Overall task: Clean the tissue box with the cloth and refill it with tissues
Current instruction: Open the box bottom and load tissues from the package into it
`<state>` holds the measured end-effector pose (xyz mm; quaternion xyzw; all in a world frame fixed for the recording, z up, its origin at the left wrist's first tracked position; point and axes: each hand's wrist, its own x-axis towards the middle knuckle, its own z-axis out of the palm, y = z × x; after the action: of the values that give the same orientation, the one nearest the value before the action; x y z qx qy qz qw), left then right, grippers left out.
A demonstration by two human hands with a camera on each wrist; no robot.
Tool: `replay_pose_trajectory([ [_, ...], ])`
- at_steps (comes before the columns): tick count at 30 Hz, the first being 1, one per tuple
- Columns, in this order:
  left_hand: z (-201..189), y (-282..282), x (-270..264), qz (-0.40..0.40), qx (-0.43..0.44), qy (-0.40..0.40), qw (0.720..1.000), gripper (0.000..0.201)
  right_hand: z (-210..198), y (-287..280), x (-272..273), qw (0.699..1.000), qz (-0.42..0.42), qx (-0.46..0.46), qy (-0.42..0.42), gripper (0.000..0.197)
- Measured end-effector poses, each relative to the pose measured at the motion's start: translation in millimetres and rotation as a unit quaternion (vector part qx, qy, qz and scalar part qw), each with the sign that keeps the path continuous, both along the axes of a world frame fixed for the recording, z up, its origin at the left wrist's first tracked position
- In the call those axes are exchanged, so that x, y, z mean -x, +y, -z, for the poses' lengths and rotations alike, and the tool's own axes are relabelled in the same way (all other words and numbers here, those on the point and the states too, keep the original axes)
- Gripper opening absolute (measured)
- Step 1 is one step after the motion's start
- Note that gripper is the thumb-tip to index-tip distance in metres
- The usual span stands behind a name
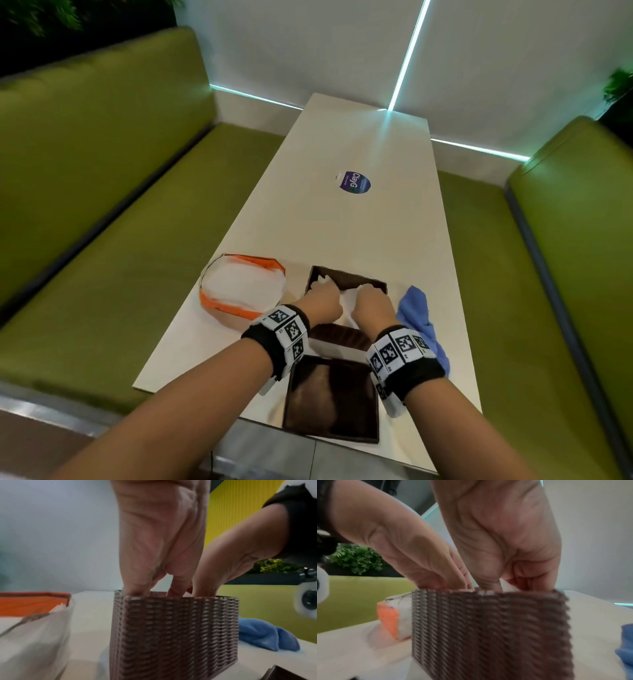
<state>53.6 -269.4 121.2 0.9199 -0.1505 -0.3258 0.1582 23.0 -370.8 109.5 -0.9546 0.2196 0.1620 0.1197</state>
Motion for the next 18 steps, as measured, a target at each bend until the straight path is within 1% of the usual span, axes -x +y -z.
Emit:
replay_pose_trajectory([
  [1, 0, -1, 0, 0.007, -0.005, -0.02, 1.0, 0.046, 0, 0, 0, 1.0, 0.006, 0.004, -0.011, 0.03],
  [3, 2, -2, 2, 0.024, 0.02, -0.079, 0.996, 0.031, -2, -1, 1, 0.998, -0.015, 0.045, -0.052, 0.035],
  [4, 3, -2, 2, 0.031, 0.033, -0.098, 0.994, 0.023, -4, -2, 2, 0.995, -0.03, 0.066, -0.073, 0.035],
  [5, 3, -1, 3, 0.042, 0.034, -0.106, 0.993, 0.021, -6, -3, 3, 0.993, -0.037, 0.073, -0.081, 0.032],
  [6, 3, -1, 3, 0.055, 0.027, -0.104, 0.993, 0.023, -6, -3, 3, 0.994, -0.04, 0.061, -0.076, 0.03],
  [8, 7, 1, 3, 0.066, 0.009, -0.077, 0.995, 0.029, -4, -2, 4, 0.999, -0.036, 0.016, -0.036, 0.03],
  [10, 8, 4, 3, 0.054, 0.026, -0.045, 0.997, 0.032, 1, 0, 6, 0.999, -0.051, -0.012, 0.017, 0.032],
  [11, 9, 7, 3, 0.05, 0.051, -0.046, 0.996, 0.034, 3, 1, 8, 0.998, -0.057, -0.016, 0.031, 0.033],
  [13, 3, 19, 3, 0.036, 0.128, -0.06, 0.989, 0.04, 3, 3, 9, 0.998, -0.058, -0.013, 0.017, 0.033],
  [14, -1, 28, 1, 0.022, 0.173, -0.071, 0.982, 0.042, -1, 5, 9, 0.998, -0.059, -0.01, -0.004, 0.031],
  [16, -12, 53, -5, -0.02, 0.246, -0.091, 0.965, 0.037, -16, 16, 6, 0.995, -0.07, 0.001, -0.067, 0.026],
  [18, -19, 84, -18, -0.071, 0.28, -0.106, 0.951, 0.033, -31, 37, 1, 0.984, -0.11, -0.013, -0.14, 0.025],
])
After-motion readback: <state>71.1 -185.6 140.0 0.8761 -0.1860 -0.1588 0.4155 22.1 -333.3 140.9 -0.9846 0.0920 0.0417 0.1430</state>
